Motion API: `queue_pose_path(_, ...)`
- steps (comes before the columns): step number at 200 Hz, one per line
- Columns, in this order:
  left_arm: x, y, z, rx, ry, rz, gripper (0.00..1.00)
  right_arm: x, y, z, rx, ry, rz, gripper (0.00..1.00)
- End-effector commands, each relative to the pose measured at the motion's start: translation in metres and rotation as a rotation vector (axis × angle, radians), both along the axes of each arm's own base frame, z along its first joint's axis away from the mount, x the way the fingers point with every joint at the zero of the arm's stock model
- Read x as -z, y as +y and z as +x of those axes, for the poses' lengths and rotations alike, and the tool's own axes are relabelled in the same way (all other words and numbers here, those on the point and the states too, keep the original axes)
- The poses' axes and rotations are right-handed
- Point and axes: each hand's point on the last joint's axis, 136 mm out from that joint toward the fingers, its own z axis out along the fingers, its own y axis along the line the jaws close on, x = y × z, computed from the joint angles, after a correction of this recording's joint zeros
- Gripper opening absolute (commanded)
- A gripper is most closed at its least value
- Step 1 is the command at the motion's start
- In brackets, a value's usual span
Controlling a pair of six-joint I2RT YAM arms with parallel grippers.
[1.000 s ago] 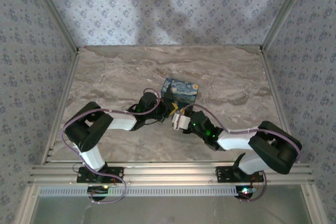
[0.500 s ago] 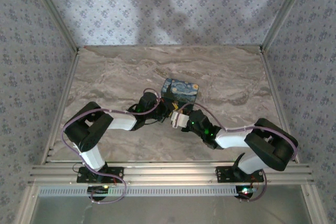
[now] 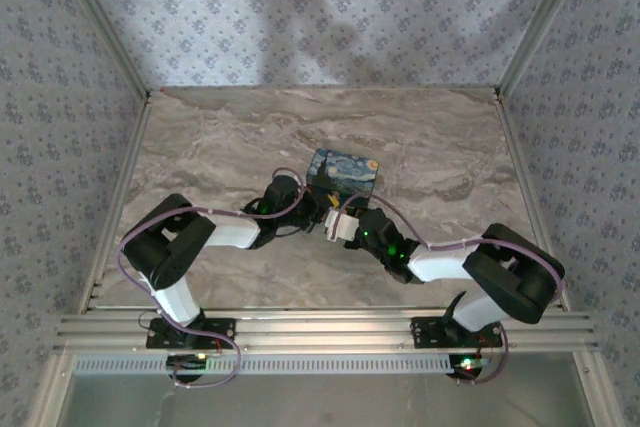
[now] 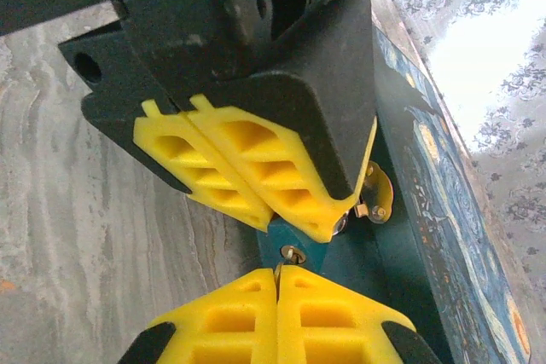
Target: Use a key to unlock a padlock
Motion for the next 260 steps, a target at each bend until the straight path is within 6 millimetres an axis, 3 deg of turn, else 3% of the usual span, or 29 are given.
queue_pose_path(1, -0.025, -0.013, -0.001, 0.040, -0.046, -0.066, 0.00, -0.026, -0.001, 0.020, 0.107, -0.029, 0.110, 0.00)
queue_pose_path(56, -0.020, -0.012, -0.002, 0.035, -0.044, -0.056, 0.00, -0.025, 0.000, 0.025, 0.213, 0.096, 0.319, 0.00)
queue_pose_path(125, -0.009, -0.010, -0.002, 0.036, -0.041, -0.027, 0.00, -0.003, -0.002, 0.019, 0.260, 0.211, 0.462, 0.00)
queue_pose_path(189, -0.009, 0.013, -0.001, 0.016, -0.084, 0.070, 0.29, 0.015, -0.008, 0.009, 0.306, 0.381, 0.639, 0.00)
queue_pose_path(221, -0.015, 0.042, 0.001, -0.009, -0.118, 0.158, 0.50, 0.024, -0.008, 0.002, 0.329, 0.485, 0.730, 0.00)
queue_pose_path(260, -0.027, 0.086, 0.009, -0.032, -0.168, 0.311, 0.62, 0.033, -0.008, -0.004, 0.348, 0.642, 0.861, 0.00)
